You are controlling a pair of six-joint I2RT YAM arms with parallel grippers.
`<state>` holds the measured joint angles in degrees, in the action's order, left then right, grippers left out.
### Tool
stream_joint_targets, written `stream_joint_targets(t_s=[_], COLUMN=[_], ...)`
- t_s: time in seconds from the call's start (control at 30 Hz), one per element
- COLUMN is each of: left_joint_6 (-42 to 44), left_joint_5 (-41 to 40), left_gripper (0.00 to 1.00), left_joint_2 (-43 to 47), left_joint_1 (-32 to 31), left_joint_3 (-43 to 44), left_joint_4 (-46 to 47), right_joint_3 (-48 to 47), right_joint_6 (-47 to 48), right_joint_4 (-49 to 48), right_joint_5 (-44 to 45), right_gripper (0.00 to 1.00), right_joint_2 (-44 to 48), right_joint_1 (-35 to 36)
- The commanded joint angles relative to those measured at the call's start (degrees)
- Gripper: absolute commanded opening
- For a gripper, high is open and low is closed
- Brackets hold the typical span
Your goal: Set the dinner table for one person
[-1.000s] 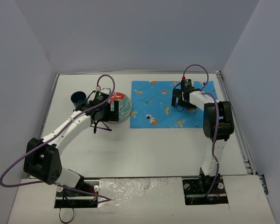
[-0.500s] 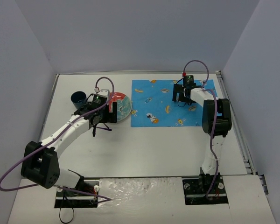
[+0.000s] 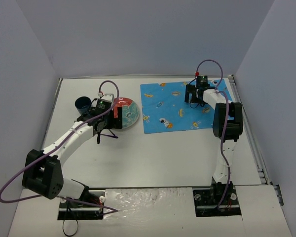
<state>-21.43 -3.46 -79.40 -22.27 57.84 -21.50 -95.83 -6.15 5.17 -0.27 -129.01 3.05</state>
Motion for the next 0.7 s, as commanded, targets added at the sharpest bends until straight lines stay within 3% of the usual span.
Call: stream_joint_targets(t_s=[0.0,0.13,0.37,0.67], left_joint_6=[0.4,0.2,-0.3,-0.8], left_joint_5=[-0.7,-0.6,-0.4,-0.3], left_gripper=[0.97,0.97,0.97,0.97], left_joint_2=[0.8,0.7,1.4,1.9], left_joint_1=[0.7,0.9,2.0,2.4], left_joint_3=[2.7,2.8,3.0,2.9], left_joint_4=[2.5,2.2,2.1,1.7], right_joint_3=[-1.3,0.5,5.1,9.0], right_joint_6=[-2.9,-3.9,-4.7,-11.8], right_joint_4=[2.5,2.5,2.4,2.5], right_joint_5=[-0.9,-0.1,5.4,10.0], right_gripper=[0.97,0.97,0.97,0.98], right_joint_2=[-0.2,2.7,13.3,14.1], right_joint_1=[-0.1,1.3,10.7,20.4])
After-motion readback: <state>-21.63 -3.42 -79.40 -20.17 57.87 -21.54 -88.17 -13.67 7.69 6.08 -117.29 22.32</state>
